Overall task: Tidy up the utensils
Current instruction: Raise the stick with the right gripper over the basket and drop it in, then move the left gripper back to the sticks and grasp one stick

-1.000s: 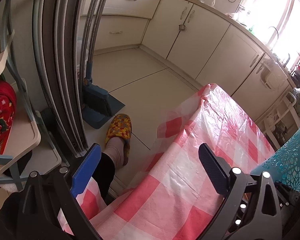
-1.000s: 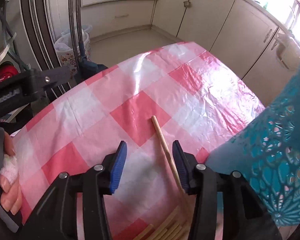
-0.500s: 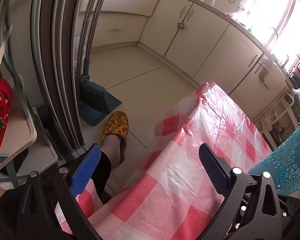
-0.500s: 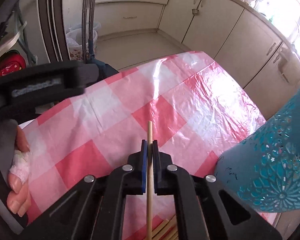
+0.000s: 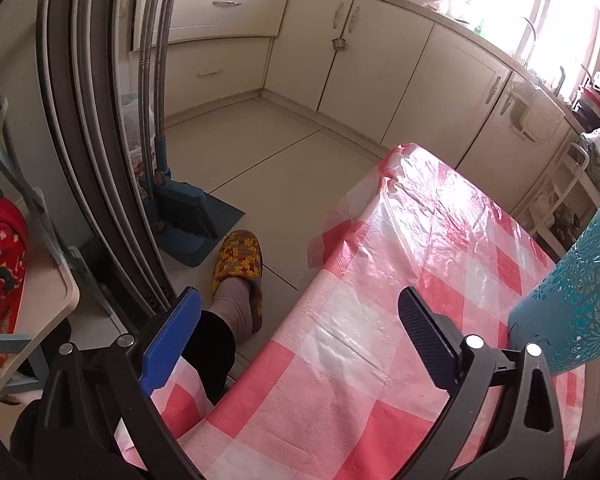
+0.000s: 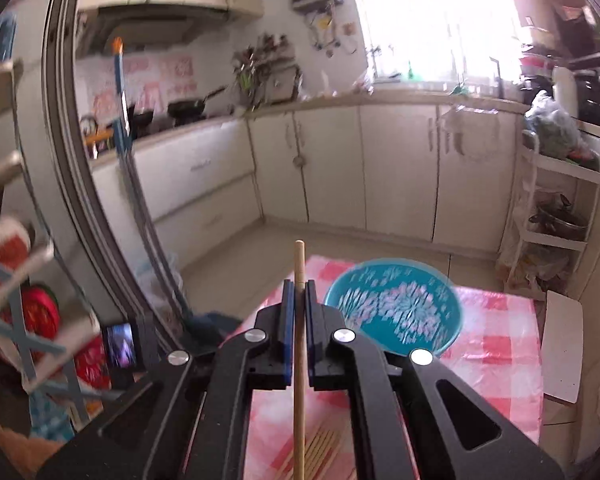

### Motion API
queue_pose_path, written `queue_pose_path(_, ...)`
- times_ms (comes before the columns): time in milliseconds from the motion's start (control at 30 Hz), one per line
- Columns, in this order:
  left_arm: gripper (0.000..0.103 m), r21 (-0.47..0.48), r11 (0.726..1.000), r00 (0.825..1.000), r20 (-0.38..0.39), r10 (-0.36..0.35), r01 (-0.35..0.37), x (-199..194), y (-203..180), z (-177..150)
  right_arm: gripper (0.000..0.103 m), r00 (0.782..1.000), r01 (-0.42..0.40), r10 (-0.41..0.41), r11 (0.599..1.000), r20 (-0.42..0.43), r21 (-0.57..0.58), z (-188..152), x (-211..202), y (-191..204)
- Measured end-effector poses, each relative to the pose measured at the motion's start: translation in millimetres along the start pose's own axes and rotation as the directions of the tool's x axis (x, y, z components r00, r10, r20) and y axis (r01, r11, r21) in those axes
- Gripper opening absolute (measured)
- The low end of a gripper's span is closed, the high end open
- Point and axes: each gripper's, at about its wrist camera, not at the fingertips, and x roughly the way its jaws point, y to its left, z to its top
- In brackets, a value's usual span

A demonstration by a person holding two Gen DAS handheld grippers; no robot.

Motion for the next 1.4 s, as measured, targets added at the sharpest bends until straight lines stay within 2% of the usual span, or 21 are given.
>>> queue_pose_path(100, 0.095, 0.014, 1.0, 1.0, -0.012, 0.008, -0.008, 1.3, -2.4, 0.1, 0.006, 0.987, 0.041, -0.055, 0.995, 0.154, 0.093, 34.7, -13.7, -22.2)
queue_pose_path(167, 0.095, 0.022, 1.0, 1.0, -0.02, 0.009, -0.008, 2.2, -4.1, 0.0, 0.006, 0.966, 0.074, -0.107, 0.987, 0.234, 0.144, 52.3, -11.3, -32.9)
queue_pose_path(267, 0.095, 0.041, 0.999, 0.999, -0.032, 0.009, -0.008, 4.1, -7.7, -0.4, 0.006, 0.937, 0.114, -0.171, 0.974, 0.304, 0.196, 64.0, 2.6, -44.8)
queue_pose_path(367, 0.095, 0.061, 0.998, 0.999, -0.044, 0.009, -0.006, 6.3, -11.7, -0.9, 0.006, 0.912, 0.184, -0.248, 0.959, 0.326, 0.215, 60.4, 24.1, -52.3)
queue_pose_path(467, 0.095, 0.077, 0.997, 0.998, -0.055, 0.009, -0.004, 8.8, -15.0, -1.0, 0.006, 0.906, 0.244, -0.3, 0.947, 0.298, 0.208, 47.0, 43.3, -63.4)
queue_pose_path(600, 0.095, 0.092, 0.996, 0.998, -0.061, 0.008, -0.002, 9.8, -18.0, -1.4, 0.006, 0.922, 0.286, -0.321, 0.942, 0.216, 0.177, 19.9, 67.0, -69.5)
queue_pose_path(800, 0.095, 0.11, 0.994, 0.998, -0.068, 0.015, -0.008, 11.0, -23.1, -2.1, 0.007, 0.946, 0.288, -0.302, 0.95, 0.12, 0.119, -14.4, 70.6, -68.0)
queue_pose_path(900, 0.095, 0.114, 0.993, 0.997, -0.071, 0.019, -0.011, 11.8, -23.7, -2.4, 0.009, 0.948, 0.294, -0.301, 0.953, 0.103, 0.074, -19.5, 62.5, -61.6)
queue_pose_path(967, 0.095, 0.114, 0.993, 0.997, -0.072, 0.02, -0.012, 11.7, -24.1, -2.9, 0.021, 0.949, 0.297, -0.3, 0.954, 0.096, 0.049, -20.3, 54.3, -56.8)
queue_pose_path(1100, 0.095, 0.123, 0.992, 0.997, -0.076, 0.017, -0.007, 12.0, -24.8, -3.5, 0.037, 0.943, 0.323, -0.321, 0.946, 0.088, -0.009, -19.8, 34.7, -42.5)
queue_pose_path(1167, 0.095, 0.134, 0.991, 0.997, -0.079, 0.013, -0.002, 11.8, -25.9, -4.2, 0.051, 0.94, 0.337, -0.334, 0.941, 0.07, -0.032, -21.7, 25.1, -34.5)
queue_pose_path(1400, 0.095, 0.181, 0.983, 0.997, -0.076, 0.001, 0.013, 8.5, -32.5, -7.2, 0.061, 0.93, 0.364, -0.366, 0.928, -0.013, -0.081, -36.7, 2.9, -20.6)
